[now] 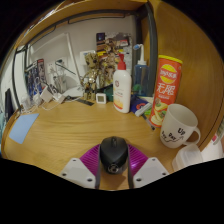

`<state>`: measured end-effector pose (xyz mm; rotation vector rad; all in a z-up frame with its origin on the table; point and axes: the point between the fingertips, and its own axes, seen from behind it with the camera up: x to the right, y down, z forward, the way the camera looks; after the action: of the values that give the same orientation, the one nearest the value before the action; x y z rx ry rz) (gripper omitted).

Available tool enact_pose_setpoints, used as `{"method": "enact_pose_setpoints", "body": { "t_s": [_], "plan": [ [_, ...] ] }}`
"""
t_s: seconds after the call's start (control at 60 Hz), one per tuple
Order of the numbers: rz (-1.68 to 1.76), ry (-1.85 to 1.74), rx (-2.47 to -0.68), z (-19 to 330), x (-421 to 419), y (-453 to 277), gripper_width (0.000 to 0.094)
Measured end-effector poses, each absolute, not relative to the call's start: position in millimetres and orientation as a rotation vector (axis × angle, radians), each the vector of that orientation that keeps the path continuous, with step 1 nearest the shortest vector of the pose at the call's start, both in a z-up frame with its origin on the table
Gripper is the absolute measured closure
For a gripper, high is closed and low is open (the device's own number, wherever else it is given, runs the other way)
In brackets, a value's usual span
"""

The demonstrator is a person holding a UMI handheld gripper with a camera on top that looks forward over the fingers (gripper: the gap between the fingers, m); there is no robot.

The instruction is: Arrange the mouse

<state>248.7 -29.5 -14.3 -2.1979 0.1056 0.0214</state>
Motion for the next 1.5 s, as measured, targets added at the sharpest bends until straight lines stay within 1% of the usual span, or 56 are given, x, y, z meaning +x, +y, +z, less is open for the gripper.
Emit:
{"method": "enact_pose_setpoints", "body": {
  "t_s": [0.017,0.05,0.083,0.117,0.15,0.25,0.317,0.367,0.4,0.483,0.6,0.683,0.75,0.817,0.9,0.967,1.083,1.183,1.267,1.35,1.45,1.5],
  "plan": [
    [0.021,0.104,-2.198,-14,249,-29,0.0572],
    [0.022,0.103,-2.199,-14,249,-30,0.0613],
    [0.016,0.097,-2.199,-14,248,-30,0.0626],
    [0.004,0.086,-2.197,-14,249,-30,0.0667],
    [-0.003,0.090,-2.200,-14,248,-31,0.0685],
    [-0.033,0.099,-2.220,-13,249,-31,0.0687],
    [-0.065,0.146,-2.220,1,253,-30,0.0687],
    [-0.109,0.180,-2.181,30,257,-25,0.0687],
    [-0.133,0.197,-2.148,56,255,-20,0.0686],
    [-0.172,0.229,-2.042,136,245,-1,0.0687],
    [-0.151,0.236,-1.881,257,200,26,0.0687],
    [-0.101,0.202,-1.795,324,147,45,0.0686],
    [-0.042,0.164,-1.751,359,97,56,0.0687],
    [0.006,0.113,-1.737,374,42,68,0.0688],
    [0.076,0.071,-1.761,364,-33,83,0.0687],
    [0.124,0.032,-1.806,337,-89,91,0.0688],
    [0.190,-0.001,-1.920,263,-170,98,0.0689],
    [0.213,-0.021,-2.029,188,-215,94,0.0687],
    [0.193,-0.036,-2.118,129,-237,90,0.0687],
    [0.168,-0.047,-2.177,84,-245,84,0.0689],
    [0.151,-0.035,-2.245,43,-247,75,0.0676],
    [0.140,-0.041,-2.266,29,-244,71,0.0676]
  ]
}}
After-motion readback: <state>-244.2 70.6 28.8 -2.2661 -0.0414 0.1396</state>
